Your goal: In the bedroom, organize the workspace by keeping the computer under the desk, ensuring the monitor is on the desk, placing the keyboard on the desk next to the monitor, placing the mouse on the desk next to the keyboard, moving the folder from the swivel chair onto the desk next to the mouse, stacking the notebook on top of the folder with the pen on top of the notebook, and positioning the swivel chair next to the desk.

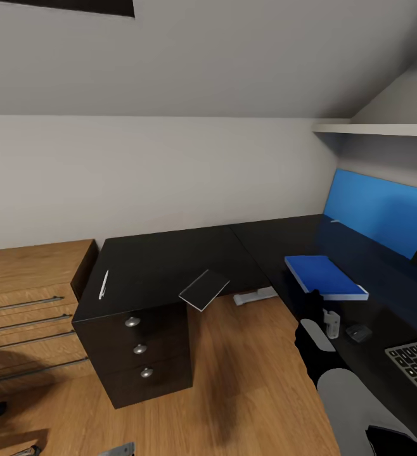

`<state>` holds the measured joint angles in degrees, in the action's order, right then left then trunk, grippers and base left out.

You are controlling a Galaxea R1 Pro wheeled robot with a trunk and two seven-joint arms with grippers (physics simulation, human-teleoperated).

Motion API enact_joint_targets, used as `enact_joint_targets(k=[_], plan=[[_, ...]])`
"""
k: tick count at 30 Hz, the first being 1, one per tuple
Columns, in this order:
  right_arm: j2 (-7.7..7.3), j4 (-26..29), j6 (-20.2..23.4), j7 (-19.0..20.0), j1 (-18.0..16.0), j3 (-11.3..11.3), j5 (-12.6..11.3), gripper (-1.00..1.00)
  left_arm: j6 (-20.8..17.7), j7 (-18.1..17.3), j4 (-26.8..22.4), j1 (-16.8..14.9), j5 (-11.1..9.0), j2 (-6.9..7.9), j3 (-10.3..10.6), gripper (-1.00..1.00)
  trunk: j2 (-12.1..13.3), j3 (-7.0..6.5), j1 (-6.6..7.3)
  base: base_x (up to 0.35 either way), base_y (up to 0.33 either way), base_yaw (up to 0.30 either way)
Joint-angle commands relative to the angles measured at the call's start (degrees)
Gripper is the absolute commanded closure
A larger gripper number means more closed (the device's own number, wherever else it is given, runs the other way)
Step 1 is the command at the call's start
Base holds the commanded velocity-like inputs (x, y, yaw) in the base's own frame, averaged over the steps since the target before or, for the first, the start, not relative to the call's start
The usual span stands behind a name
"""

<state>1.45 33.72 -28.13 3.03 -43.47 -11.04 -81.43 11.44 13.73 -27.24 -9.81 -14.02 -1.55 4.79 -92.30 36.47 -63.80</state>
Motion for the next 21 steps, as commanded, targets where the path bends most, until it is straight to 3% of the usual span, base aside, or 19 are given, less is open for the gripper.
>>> enact_joint_targets(k=[1,7,8,21], plan=[[0.04,0.0,-0.1,0.3,0.0,-0.1,-0.6,1.00,0.2,0.4,0.0,0.0,-0.6,0.05,0.5,-1.00,0.0,0.05,0.01,0.000,0.000,0.000],[0.04,0.0,-0.1,0.3,-0.1,-0.1,-0.5,1.00,0.3,0.4,0.0,0.0,-0.6,0.05,0.5,-1.00,0.0,0.05,0.01,0.000,0.000,0.000],[0.04,0.0,-0.1,0.3,-0.1,-0.1,-0.5,-1.00,0.3,0.4,0.0,0.0,-0.6,0.05,0.5,-1.00,0.0,0.05,0.01,0.000,0.000,0.000],[-0.13,0.1,-0.2,-1.4,0.0,0.0,-0.4,-1.00,0.3,0.3,0.0,0.0,-0.5,0.19,0.5,-1.00,0.0,0.05,0.01,0.000,0.000,0.000]])
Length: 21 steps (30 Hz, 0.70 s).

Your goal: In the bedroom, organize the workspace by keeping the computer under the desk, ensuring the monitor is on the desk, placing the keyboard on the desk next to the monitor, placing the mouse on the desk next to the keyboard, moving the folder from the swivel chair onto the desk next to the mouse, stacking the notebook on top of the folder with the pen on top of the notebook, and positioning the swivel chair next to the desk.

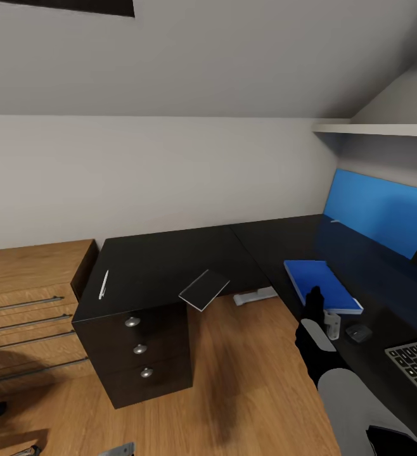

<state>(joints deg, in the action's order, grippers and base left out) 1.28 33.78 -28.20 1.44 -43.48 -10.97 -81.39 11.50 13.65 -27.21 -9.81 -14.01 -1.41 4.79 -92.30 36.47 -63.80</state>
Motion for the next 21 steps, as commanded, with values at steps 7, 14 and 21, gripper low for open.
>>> enact_joint_targets(k=[7,14,21], plan=[[-0.13,0.1,-0.1,0.1,0.0,-0.1,-0.4,-1.00,0.1,0.4,0.0,0.0,-0.6,0.09,0.5,-1.00,0.0,0.05,0.01,-0.035,0.000,0.000],[-0.14,0.1,-0.1,0.1,0.0,-0.1,-0.4,-1.00,0.1,0.4,0.0,0.0,-0.6,0.09,0.5,-1.00,0.0,0.05,0.01,-0.026,0.000,0.000],[-0.14,0.1,-0.1,0.1,0.0,-0.1,-0.4,-1.00,0.2,0.4,0.0,0.0,-0.6,0.09,0.5,-1.00,0.0,0.05,0.01,-0.001,0.000,0.000]])
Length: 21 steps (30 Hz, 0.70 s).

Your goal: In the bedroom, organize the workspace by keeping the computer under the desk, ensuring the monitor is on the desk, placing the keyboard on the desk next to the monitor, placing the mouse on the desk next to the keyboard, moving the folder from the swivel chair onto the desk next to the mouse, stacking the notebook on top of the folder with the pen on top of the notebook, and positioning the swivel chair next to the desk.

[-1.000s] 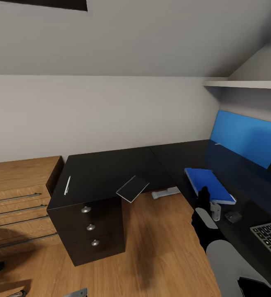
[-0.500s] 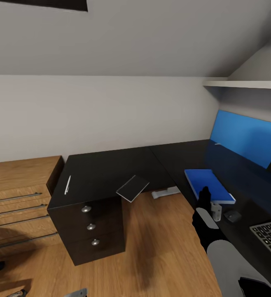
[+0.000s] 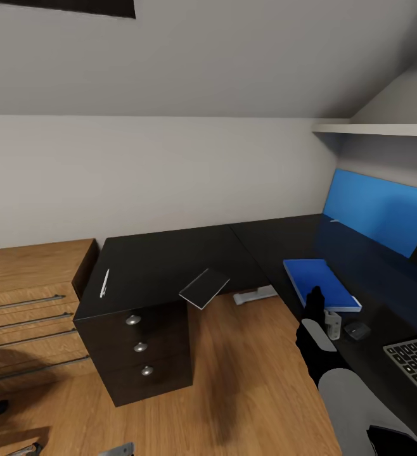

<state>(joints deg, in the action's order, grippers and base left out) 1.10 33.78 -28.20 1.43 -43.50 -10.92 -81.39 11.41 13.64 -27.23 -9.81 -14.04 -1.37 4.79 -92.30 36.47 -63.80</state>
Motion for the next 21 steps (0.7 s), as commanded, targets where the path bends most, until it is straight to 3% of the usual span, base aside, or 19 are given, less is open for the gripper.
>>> enact_joint_targets(k=[1,5,21], plan=[[0.04,0.1,-0.1,0.2,0.0,-0.1,-0.4,-1.00,0.3,0.4,0.0,0.0,-0.5,0.05,0.5,-1.00,0.0,0.05,0.00,0.000,0.000,0.000],[0.04,0.1,-0.1,0.2,0.0,-0.1,-0.4,-1.00,0.3,0.4,0.0,0.0,-0.5,0.05,0.5,-1.00,0.0,0.05,0.00,0.000,0.000,0.000],[0.04,0.1,-0.2,0.2,0.0,-0.1,-0.4,-1.00,0.2,0.5,0.0,0.0,-0.5,0.05,0.5,-1.00,6.4,-2.82,3.52,0.000,0.000,0.000]])
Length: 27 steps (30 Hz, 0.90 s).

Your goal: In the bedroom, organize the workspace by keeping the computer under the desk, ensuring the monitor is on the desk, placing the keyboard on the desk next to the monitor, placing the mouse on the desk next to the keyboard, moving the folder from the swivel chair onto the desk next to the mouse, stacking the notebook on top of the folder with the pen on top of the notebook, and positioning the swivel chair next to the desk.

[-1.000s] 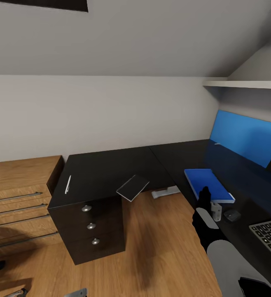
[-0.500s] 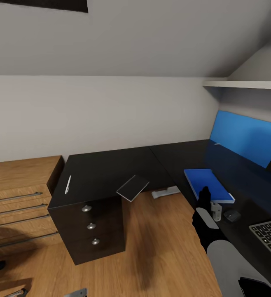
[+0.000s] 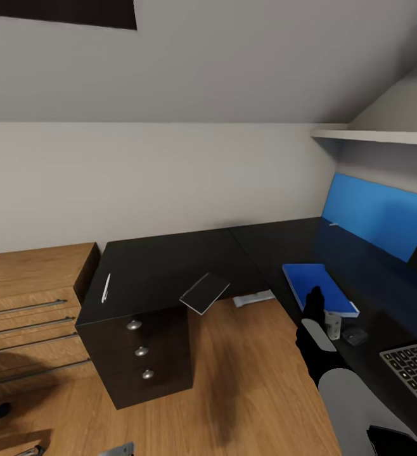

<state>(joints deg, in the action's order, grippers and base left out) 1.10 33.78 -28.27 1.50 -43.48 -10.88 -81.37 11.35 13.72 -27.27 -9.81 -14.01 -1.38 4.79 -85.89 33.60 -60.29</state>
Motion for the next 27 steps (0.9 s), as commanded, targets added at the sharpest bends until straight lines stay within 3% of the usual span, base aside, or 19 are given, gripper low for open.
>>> enact_joint_targets(k=[1,16,27], plan=[[0.04,0.1,-0.1,0.2,0.0,-0.1,-0.5,-1.00,0.2,0.4,0.0,0.0,-0.6,0.06,0.5,-1.00,0.4,-0.13,0.23,0.000,0.000,0.000],[0.09,0.1,-0.4,0.4,0.0,-0.2,-0.4,-1.00,0.2,0.4,0.0,0.0,-0.6,0.05,0.5,-1.00,6.4,-2.82,3.52,0.000,0.000,0.000],[0.99,0.7,-0.5,0.9,0.1,0.1,-0.3,-1.00,0.2,0.6,0.0,0.0,-0.6,0.06,0.4,-1.00,10.0,-4.44,5.50,0.000,0.000,0.000]])
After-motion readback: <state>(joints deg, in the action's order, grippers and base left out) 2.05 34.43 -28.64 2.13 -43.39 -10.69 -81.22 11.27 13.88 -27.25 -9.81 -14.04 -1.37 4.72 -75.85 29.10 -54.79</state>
